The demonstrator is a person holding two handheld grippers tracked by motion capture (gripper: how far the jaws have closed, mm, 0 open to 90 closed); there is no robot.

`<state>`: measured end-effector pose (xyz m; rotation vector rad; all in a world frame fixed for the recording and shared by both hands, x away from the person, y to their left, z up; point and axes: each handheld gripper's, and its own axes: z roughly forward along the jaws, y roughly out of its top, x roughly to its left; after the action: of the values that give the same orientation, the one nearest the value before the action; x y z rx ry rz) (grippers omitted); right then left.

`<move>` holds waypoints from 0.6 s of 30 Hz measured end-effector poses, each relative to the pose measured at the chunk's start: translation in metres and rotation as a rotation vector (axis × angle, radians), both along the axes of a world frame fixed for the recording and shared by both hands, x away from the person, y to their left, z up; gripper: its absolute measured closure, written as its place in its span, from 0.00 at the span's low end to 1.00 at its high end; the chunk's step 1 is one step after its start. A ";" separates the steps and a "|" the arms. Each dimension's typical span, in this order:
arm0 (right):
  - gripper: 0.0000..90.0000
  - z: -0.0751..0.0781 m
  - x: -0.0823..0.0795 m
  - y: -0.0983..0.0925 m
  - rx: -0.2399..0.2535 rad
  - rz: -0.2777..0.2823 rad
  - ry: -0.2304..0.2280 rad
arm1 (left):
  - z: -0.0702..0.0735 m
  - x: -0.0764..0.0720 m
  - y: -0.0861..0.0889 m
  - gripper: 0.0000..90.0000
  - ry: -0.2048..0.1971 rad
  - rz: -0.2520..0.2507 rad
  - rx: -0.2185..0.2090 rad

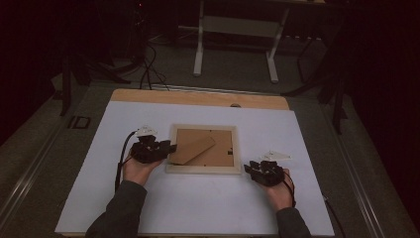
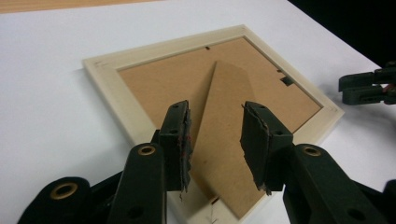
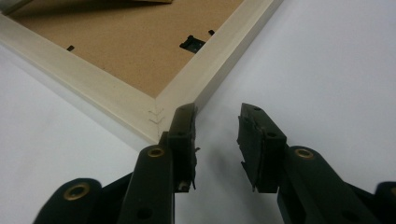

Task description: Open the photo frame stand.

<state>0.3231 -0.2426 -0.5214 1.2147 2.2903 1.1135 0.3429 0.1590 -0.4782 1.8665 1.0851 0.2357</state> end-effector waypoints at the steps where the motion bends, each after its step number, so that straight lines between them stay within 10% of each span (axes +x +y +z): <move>1: 0.73 0.000 0.000 0.000 -0.001 0.000 0.000 | -0.001 0.001 -0.002 0.72 0.003 -0.006 0.007; 18: 0.70 -0.001 0.000 0.000 0.003 0.005 0.006 | -0.011 0.025 -0.024 0.65 0.068 -0.054 0.047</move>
<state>0.3235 -0.2421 -0.5224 1.2158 2.2985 1.1170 0.3682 0.1350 -0.4896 1.9553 1.0816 0.1693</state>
